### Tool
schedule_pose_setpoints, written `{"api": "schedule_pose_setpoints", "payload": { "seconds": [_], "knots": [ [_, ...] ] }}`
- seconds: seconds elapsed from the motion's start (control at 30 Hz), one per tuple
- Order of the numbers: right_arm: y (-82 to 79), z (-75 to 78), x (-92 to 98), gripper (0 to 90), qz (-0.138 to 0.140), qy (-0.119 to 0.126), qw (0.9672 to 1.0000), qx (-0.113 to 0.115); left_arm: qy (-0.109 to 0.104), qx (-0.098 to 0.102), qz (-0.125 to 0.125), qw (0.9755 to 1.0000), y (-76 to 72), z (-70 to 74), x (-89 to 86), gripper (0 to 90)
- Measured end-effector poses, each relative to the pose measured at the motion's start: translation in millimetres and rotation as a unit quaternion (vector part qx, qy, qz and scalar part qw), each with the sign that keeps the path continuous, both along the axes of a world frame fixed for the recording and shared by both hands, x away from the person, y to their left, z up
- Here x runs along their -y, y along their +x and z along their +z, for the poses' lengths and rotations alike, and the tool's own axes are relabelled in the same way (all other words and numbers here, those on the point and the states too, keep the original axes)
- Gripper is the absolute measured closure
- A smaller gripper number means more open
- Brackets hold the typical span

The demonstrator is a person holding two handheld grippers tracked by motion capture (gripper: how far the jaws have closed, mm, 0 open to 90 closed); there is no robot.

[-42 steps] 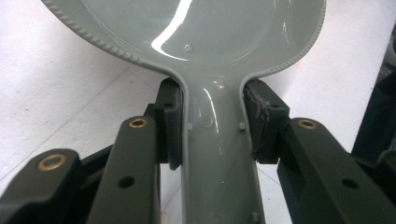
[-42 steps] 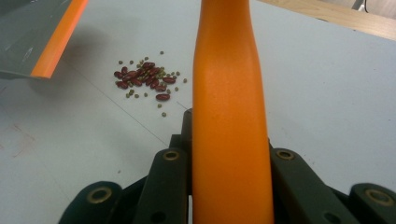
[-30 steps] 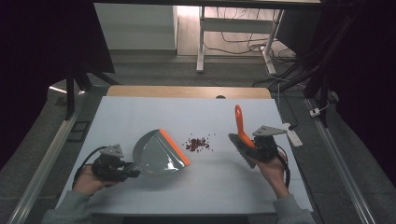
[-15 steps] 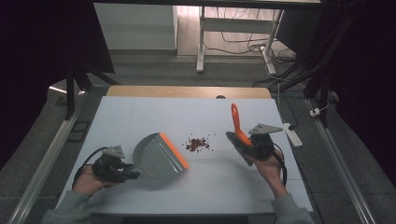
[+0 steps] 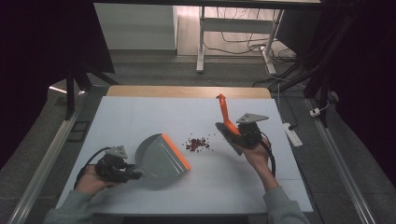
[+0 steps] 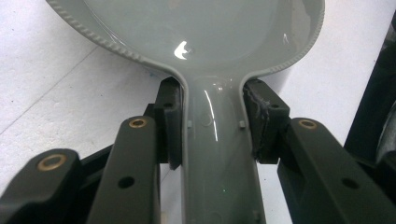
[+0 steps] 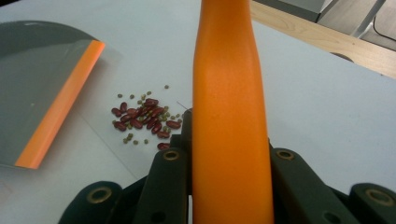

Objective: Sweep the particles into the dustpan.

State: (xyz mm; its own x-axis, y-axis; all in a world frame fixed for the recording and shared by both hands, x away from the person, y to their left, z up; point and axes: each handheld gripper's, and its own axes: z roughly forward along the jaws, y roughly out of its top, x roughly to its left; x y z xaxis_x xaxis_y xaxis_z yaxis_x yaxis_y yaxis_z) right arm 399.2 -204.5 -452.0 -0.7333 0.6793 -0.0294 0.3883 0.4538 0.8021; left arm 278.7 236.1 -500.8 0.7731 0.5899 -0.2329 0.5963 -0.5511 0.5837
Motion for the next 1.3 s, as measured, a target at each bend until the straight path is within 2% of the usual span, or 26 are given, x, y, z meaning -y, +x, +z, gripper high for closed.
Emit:
{"api": "schedule_pose_setpoints", "payload": {
  "seconds": [0.13,0.27,0.4,0.6,0.8,0.9,0.97,1.3],
  "knots": [
    [5.9,-1.5,-3.3,76.6,-0.002,-0.011,0.9999,-0.001,-0.007,-0.002,0.001,1.0000,0.4,-0.1,0.8,61.0],
    [8.6,-2.7,-7.7,76.6,-0.003,-0.023,0.9997,-0.003,-0.005,-0.005,-0.005,1.0000,0.6,-0.4,2.7,61.0],
    [14.7,-2.8,-13.4,76.6,-0.003,-0.029,0.9996,-0.004,-0.008,-0.005,0.000,1.0000,1.9,1.4,3.0,61.0],
    [36.6,-6.5,-24.0,76.5,-0.017,-0.041,0.9989,-0.016,0.005,-0.016,-0.017,0.9997,11.5,-3.2,10.2,61.0],
    [61.0,-18.4,-28.7,76.6,-0.043,-0.066,0.9963,-0.034,0.008,-0.017,-0.021,0.9996,11.8,-4.3,14.1,61.0],
    [68.2,-22.4,-32.1,76.6,-0.050,-0.069,0.9956,-0.040,0.012,-0.018,-0.016,0.9996,11.4,-4.7,15.3,61.0],
    [71.2,-24.3,-34.4,76.5,-0.052,-0.070,0.9953,-0.041,0.017,-0.018,-0.013,0.9996,11.4,-4.9,16.2,61.0],
    [76.8,-31.8,-39.4,76.6,-0.053,-0.079,0.9943,-0.047,0.019,-0.017,-0.013,0.9996,10.0,-3.8,16.4,61.0]
  ]
}}
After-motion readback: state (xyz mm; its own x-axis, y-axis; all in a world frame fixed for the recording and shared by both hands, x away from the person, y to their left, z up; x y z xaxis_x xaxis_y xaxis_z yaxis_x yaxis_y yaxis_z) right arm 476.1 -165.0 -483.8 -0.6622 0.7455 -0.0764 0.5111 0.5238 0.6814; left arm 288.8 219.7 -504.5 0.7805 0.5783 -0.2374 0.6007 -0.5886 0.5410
